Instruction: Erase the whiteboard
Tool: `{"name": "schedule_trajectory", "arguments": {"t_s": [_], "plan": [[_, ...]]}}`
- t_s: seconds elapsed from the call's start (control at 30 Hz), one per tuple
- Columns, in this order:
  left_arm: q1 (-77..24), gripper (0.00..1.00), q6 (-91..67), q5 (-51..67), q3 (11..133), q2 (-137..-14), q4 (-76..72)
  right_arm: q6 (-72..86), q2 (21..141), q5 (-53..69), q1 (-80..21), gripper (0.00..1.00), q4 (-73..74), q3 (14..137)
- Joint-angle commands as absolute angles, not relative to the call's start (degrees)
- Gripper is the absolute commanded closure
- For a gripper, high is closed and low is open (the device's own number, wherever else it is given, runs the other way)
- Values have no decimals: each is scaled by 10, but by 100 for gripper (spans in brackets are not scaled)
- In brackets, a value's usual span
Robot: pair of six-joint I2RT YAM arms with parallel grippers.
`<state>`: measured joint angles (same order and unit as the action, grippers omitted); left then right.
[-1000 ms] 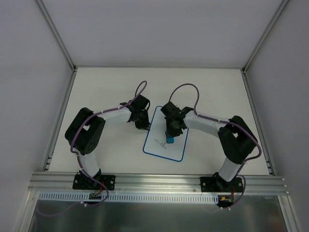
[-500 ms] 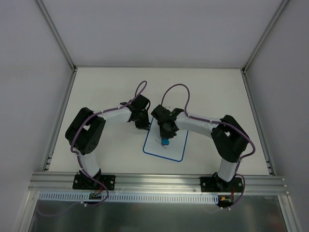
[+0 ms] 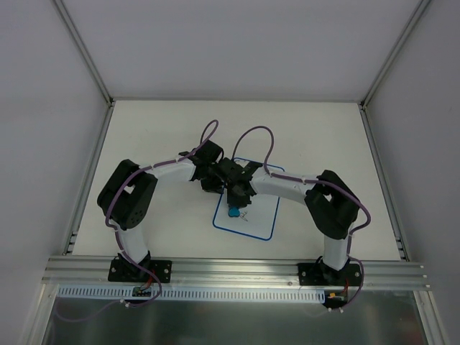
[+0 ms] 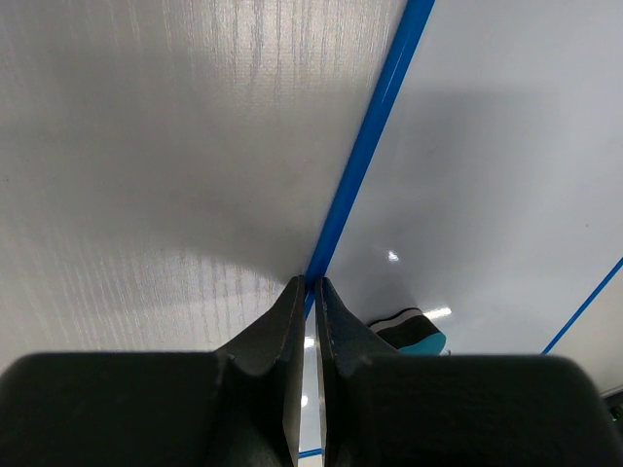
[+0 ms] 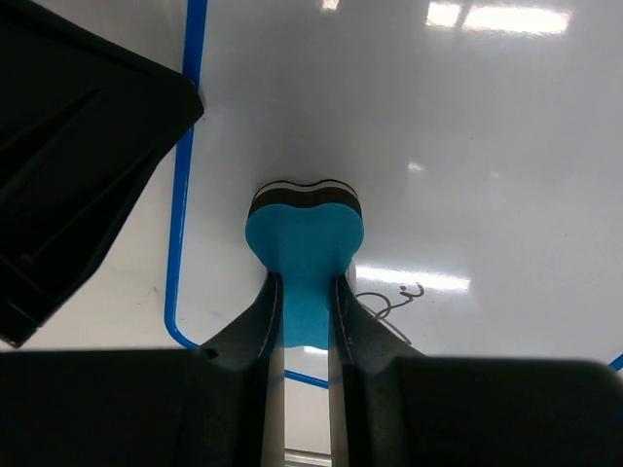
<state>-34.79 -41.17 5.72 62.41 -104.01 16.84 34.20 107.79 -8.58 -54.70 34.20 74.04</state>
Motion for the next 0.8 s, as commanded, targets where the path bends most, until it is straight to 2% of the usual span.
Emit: {"name": "schedule_trajectory", "arguments": {"t_s": [0.0, 0.47, 0.77], "plan": [[-345, 100, -415, 38, 617, -1067, 214, 387, 1107, -69, -558, 100, 339, 752], [-345, 100, -415, 40, 617, -1067, 214, 462, 1099, -105, -562, 100, 341, 736], [-342, 100, -418, 38, 612, -1060, 214, 432, 1098, -145, -563, 100, 436, 737]]}}
